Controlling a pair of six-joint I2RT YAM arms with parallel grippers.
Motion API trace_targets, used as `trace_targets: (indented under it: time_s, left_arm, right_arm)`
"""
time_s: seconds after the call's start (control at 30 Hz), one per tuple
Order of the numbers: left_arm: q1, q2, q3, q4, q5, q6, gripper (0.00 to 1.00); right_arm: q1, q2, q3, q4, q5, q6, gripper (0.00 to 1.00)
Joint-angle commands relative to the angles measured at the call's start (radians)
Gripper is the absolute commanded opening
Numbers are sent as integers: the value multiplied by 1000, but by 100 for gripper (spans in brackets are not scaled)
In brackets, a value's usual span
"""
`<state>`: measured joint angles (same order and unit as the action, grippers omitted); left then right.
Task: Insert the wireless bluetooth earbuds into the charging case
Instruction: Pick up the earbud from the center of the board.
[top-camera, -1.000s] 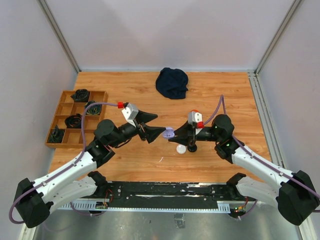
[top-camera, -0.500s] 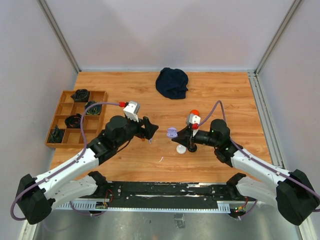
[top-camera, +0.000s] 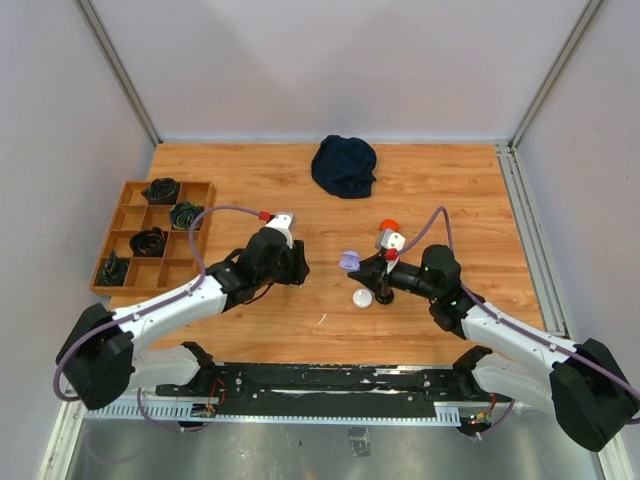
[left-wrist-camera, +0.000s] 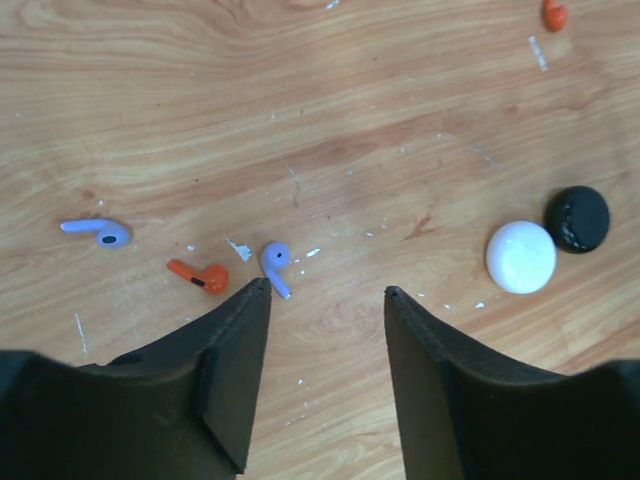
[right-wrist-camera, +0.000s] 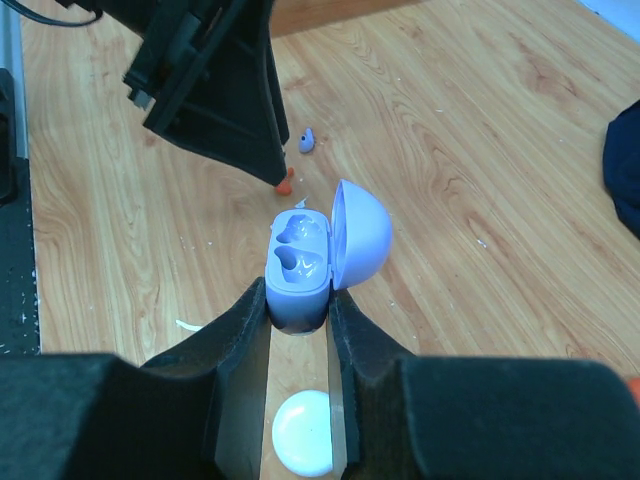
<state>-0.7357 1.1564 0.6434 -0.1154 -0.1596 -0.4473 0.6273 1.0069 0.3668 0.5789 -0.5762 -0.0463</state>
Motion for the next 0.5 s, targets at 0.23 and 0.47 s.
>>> trace_targets:
  time_s: [0.23,0.47]
  left_arm:
    - [3,258,136,-73,-45,-22,48]
    - [2,354,174,-115,-73,-6,49]
  right_arm:
    - [20,-12,-14,43,60,-32,7]
    - [19,-10,-13,40,62,-35,7]
